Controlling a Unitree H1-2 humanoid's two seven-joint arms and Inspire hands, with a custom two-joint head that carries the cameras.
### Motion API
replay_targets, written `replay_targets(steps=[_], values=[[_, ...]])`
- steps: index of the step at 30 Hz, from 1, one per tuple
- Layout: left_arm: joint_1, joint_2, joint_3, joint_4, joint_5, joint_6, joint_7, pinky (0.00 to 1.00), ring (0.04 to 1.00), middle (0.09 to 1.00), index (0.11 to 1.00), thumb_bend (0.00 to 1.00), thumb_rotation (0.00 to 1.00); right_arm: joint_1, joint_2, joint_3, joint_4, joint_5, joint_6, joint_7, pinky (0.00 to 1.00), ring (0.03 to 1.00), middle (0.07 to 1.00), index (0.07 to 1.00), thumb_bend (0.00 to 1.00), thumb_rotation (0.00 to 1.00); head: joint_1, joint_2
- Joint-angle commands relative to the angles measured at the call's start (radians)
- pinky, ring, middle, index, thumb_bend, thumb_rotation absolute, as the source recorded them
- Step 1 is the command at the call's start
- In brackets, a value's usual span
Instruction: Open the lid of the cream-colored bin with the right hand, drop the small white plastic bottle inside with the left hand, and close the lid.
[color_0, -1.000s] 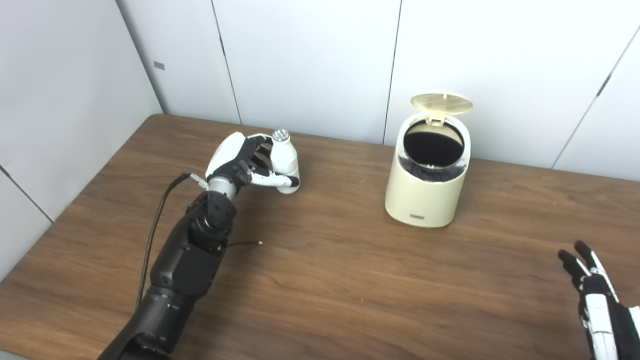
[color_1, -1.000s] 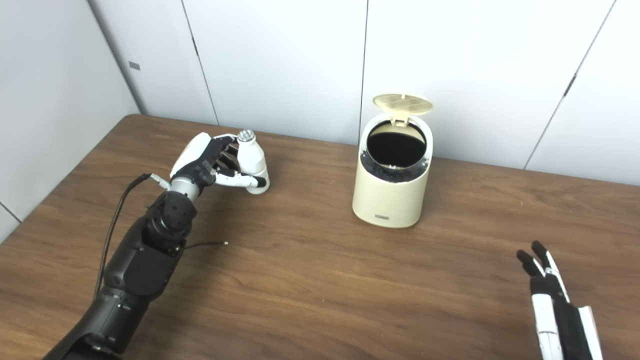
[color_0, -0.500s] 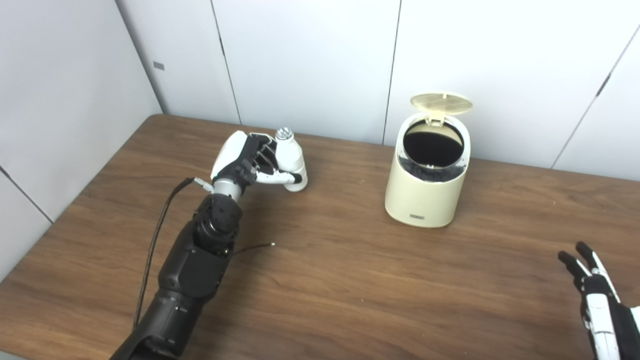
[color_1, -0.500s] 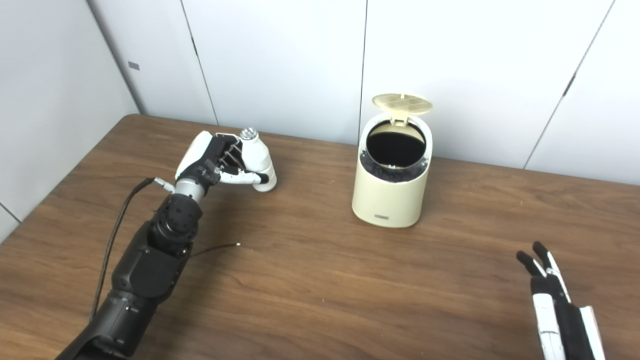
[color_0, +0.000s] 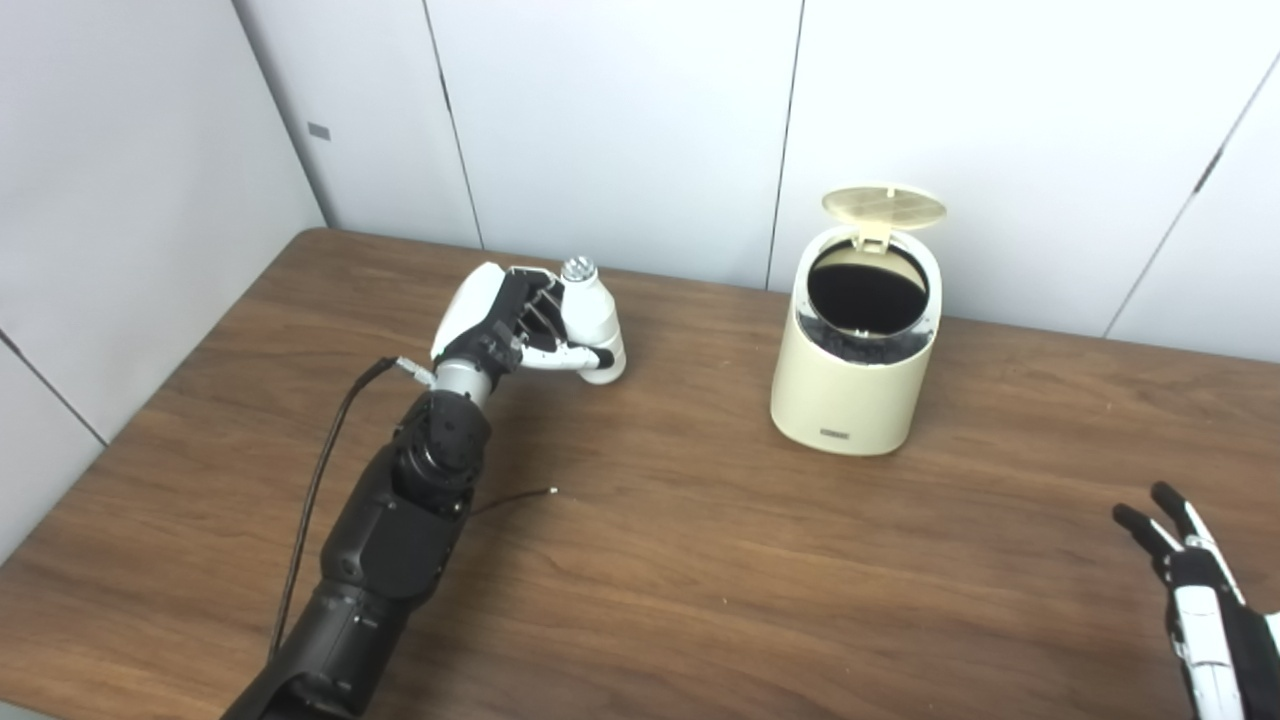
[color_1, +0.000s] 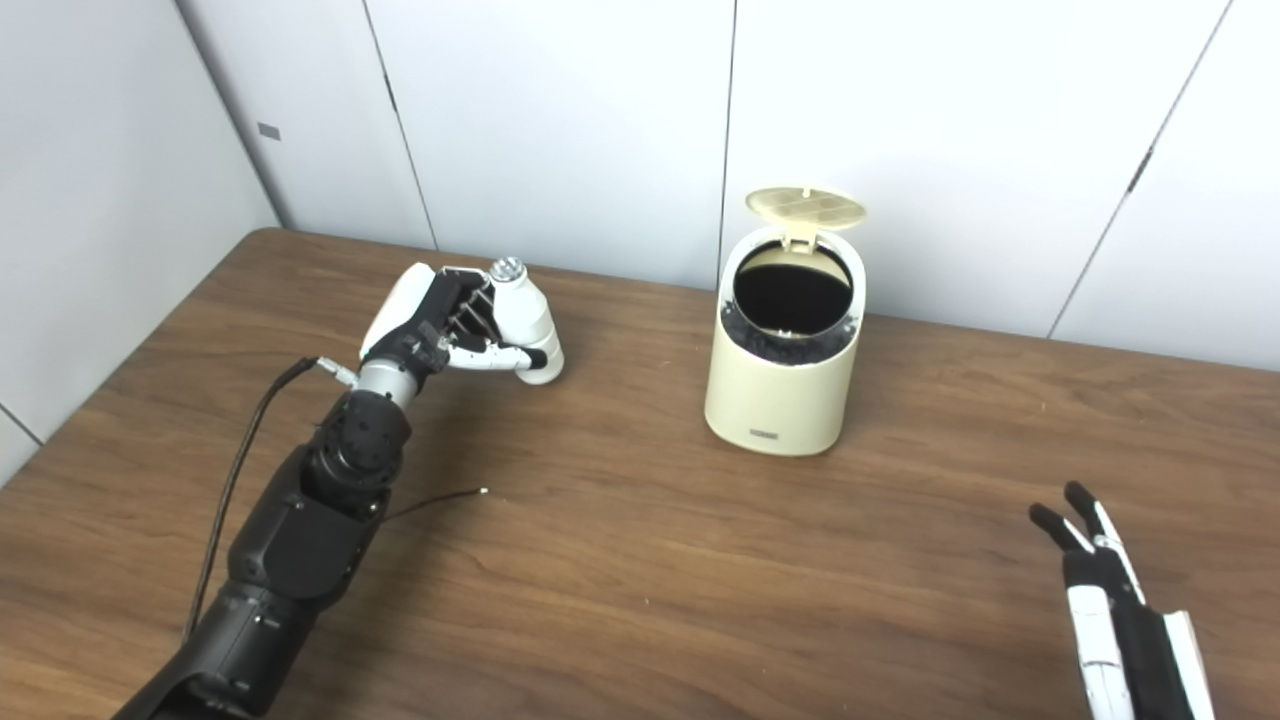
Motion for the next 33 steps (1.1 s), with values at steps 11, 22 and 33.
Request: replay_targets(steps=[11, 22, 33], values=[[0.003, -0.069, -0.031, -0.247, 0.073, -0.134, 0.094, 0.36, 0.412, 0.482, 0.507, 0.50, 0.00, -0.010, 0.004, -0.008, 0.067, 0.017, -0.123, -0.017, 1.00, 0.945, 0.881, 0.949, 0.43, 1.00, -0.079, -0.035], [-0.033, -0.118, -0.080, -0.369, 0.153, -0.158, 0.087, 0.37, 0.422, 0.496, 0.494, 0.50, 0.00, -0.028, 0.006, 0.011, 0.215, -0.045, -0.284, -0.048, 1.00, 0.928, 0.869, 0.940, 0.54, 1.00, -0.181, -0.057], [-0.069, -0.143, -0.092, -0.347, 0.179, -0.266, 0.115, 0.34, 0.407, 0.504, 0.497, 0.50, 0.00, -0.026, 0.028, 0.021, 0.258, -0.043, -0.313, -0.060, 0.99, 0.930, 0.879, 0.952, 0.59, 1.00, -0.240, -0.058]])
